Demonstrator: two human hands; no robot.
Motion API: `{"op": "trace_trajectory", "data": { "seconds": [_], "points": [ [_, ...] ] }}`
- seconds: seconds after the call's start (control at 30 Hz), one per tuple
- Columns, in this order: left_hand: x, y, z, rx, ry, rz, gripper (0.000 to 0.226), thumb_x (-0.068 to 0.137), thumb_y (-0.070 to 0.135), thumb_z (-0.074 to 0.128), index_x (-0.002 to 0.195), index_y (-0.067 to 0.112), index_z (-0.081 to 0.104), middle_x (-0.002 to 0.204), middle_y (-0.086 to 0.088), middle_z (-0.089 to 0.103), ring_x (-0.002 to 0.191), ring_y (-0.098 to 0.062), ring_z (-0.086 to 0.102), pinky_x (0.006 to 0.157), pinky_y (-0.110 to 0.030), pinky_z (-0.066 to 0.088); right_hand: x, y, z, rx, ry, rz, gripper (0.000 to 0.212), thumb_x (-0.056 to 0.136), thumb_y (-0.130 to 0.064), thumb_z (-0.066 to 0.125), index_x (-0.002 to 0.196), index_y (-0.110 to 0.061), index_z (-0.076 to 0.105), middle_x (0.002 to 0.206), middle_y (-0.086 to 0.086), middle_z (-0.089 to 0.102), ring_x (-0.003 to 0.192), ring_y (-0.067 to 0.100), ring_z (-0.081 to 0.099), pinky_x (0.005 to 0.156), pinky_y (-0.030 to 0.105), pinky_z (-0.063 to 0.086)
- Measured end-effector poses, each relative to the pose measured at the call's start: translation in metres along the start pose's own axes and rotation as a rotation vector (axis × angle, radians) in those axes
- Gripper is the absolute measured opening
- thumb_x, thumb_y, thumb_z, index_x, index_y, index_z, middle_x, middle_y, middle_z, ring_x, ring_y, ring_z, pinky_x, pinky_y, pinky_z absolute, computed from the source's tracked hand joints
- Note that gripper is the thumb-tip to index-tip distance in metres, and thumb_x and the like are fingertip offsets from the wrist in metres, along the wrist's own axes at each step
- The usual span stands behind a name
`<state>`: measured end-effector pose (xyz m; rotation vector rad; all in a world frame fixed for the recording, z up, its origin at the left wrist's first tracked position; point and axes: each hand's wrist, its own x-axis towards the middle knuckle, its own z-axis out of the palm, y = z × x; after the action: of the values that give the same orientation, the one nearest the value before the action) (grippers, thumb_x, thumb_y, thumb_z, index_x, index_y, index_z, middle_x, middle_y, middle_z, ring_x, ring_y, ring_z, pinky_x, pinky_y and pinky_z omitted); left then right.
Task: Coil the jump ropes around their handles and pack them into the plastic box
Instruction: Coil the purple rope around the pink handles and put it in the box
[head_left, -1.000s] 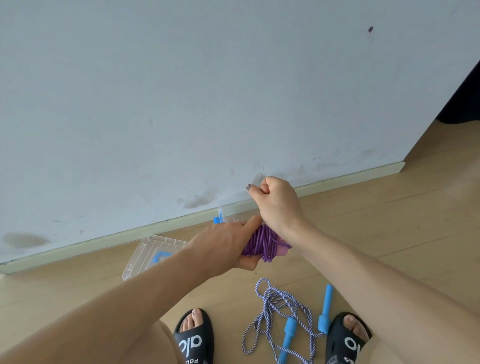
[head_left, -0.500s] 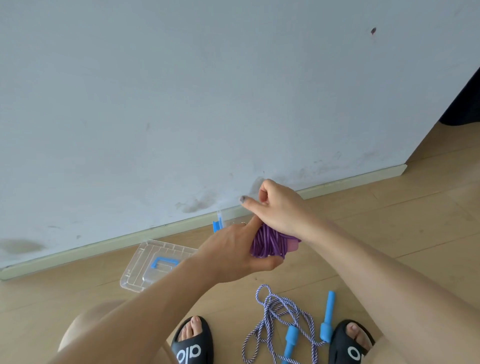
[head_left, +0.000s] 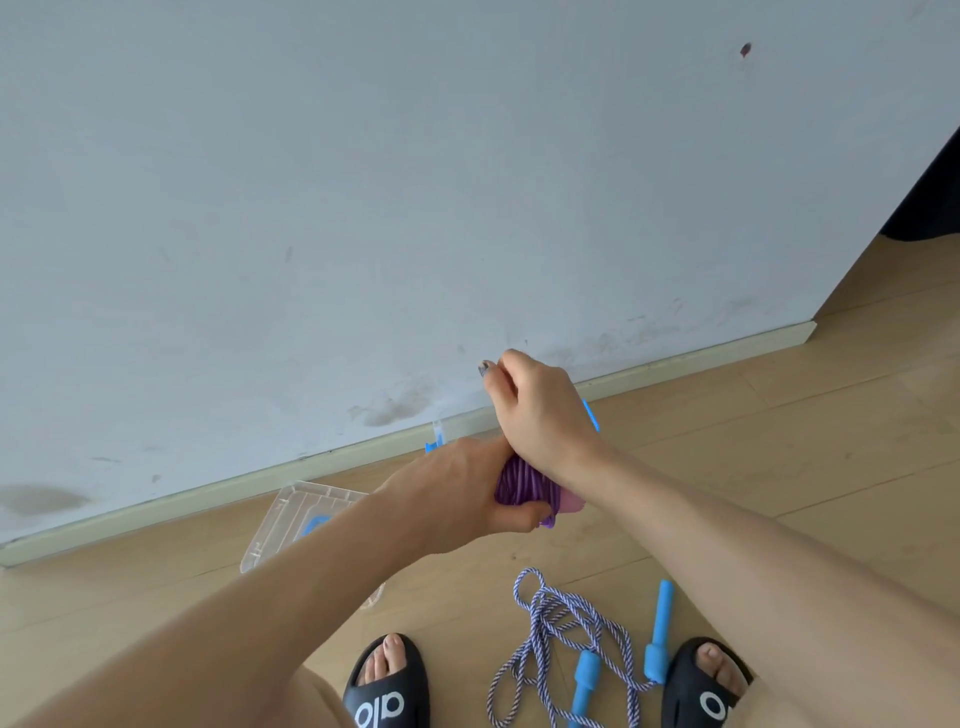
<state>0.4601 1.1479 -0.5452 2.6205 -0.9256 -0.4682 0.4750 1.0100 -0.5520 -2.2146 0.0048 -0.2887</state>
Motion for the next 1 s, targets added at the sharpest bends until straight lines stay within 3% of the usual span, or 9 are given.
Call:
{"op": "trace_trajectory", "data": {
  "seconds": [0.13, 0.23, 0.33, 0.47, 0.57, 0.67, 0.73, 0.83, 1.0],
  "points": [
    [-0.001, -0.005, 0.007, -0.004, -0.015, 0.024, 0.039, 0.084, 0.061, 0.058, 0.102, 0.031, 0.038, 0.067, 0.008, 0.051, 0.058, -0.008, 0.05, 0.051, -0.024, 0.035, 0.012, 0.008, 0.009, 0.014, -0.062, 0.098, 0.047, 0.103, -0.031, 0.045, 0.062, -0.014, 0.03, 0.053, -0.002, 0.035, 0.049, 0.016, 0.029, 0.051, 0.03, 0.025],
    [0.004, -0.007, 0.025, -0.196, -0.087, -0.025, 0.05, 0.083, 0.072, 0.049, 0.116, 0.036, 0.041, 0.083, 0.008, 0.063, 0.069, -0.006, 0.059, 0.068, -0.031, 0.049, 0.015, 0.019, 0.009, -0.161, -0.204, 0.164, 0.048, 0.104, -0.043, 0.036, 0.066, -0.015, 0.036, 0.057, 0.0, 0.047, 0.055, 0.018, 0.044, 0.056, 0.035, 0.031],
    [0.019, -0.015, 0.022, -0.444, -0.137, -0.113, 0.036, 0.089, 0.059, 0.057, 0.111, 0.034, 0.045, 0.08, 0.011, 0.068, 0.053, -0.006, 0.062, 0.06, -0.029, 0.055, 0.017, 0.026, 0.008, -0.325, -0.328, 0.182, 0.051, 0.102, -0.055, 0.025, 0.079, -0.015, 0.045, 0.073, 0.004, 0.06, 0.073, 0.025, 0.058, 0.073, 0.04, 0.047],
    [0.042, -0.047, 0.016, -0.802, -0.068, -0.389, 0.045, 0.091, 0.057, 0.057, 0.105, 0.015, 0.048, 0.082, -0.012, 0.068, 0.049, -0.024, 0.061, 0.049, -0.03, 0.05, 0.039, 0.033, 0.003, -0.442, -0.04, 0.054, 0.046, 0.102, -0.049, 0.034, 0.121, -0.012, 0.052, 0.111, 0.013, 0.061, 0.103, 0.033, 0.055, 0.091, 0.047, 0.044],
    [0.064, -0.072, 0.017, -1.051, 0.037, -0.528, 0.051, 0.093, 0.052, 0.057, 0.115, 0.008, 0.045, 0.081, -0.017, 0.065, 0.051, -0.026, 0.058, 0.052, -0.032, 0.052, 0.06, 0.041, -0.001, -0.243, 0.092, 0.187, 0.047, 0.099, -0.046, 0.044, 0.132, -0.013, 0.047, 0.125, 0.011, 0.054, 0.114, 0.028, 0.052, 0.093, 0.042, 0.044],
    [0.092, -0.094, 0.023, -1.316, 0.137, -0.582, 0.059, 0.092, 0.056, 0.055, 0.125, 0.008, 0.046, 0.081, -0.014, 0.064, 0.06, -0.025, 0.061, 0.058, -0.032, 0.054, 0.069, 0.056, 0.009, 0.289, -0.19, 0.749, 0.056, 0.091, -0.056, 0.053, 0.128, -0.015, 0.046, 0.12, 0.008, 0.054, 0.109, 0.026, 0.058, 0.089, 0.04, 0.051],
    [0.111, -0.101, 0.038, -1.356, 0.134, -0.589, 0.06, 0.091, 0.061, 0.053, 0.125, 0.012, 0.049, 0.083, -0.01, 0.067, 0.07, -0.025, 0.065, 0.07, -0.035, 0.057, 0.069, 0.068, 0.024, 0.664, -0.397, 0.988, 0.049, 0.088, -0.057, 0.062, 0.115, -0.018, 0.051, 0.119, 0.017, 0.06, 0.106, 0.032, 0.066, 0.093, 0.046, 0.055],
    [0.132, -0.103, 0.066, -1.201, 0.078, -0.622, 0.062, 0.083, 0.074, 0.048, 0.114, 0.021, 0.057, 0.083, -0.005, 0.073, 0.082, -0.022, 0.07, 0.092, -0.043, 0.055, 0.076, 0.095, 0.057, 0.749, -0.392, 0.948, 0.045, 0.086, -0.05, 0.068, 0.116, -0.017, 0.063, 0.113, 0.015, 0.07, 0.098, 0.033, 0.073, 0.094, 0.047, 0.056],
    [0.171, -0.113, 0.092, -1.071, -0.048, -0.653, 0.065, 0.079, 0.076, 0.035, 0.103, 0.024, 0.066, 0.097, -0.011, 0.073, 0.1, -0.026, 0.067, 0.097, -0.046, 0.05, 0.1, 0.15, 0.086, 0.721, -0.283, 0.951, 0.041, 0.087, -0.039, 0.072, 0.117, -0.011, 0.066, 0.11, 0.014, 0.074, 0.092, 0.03, 0.075, 0.085, 0.047, 0.06]
  ]
}}
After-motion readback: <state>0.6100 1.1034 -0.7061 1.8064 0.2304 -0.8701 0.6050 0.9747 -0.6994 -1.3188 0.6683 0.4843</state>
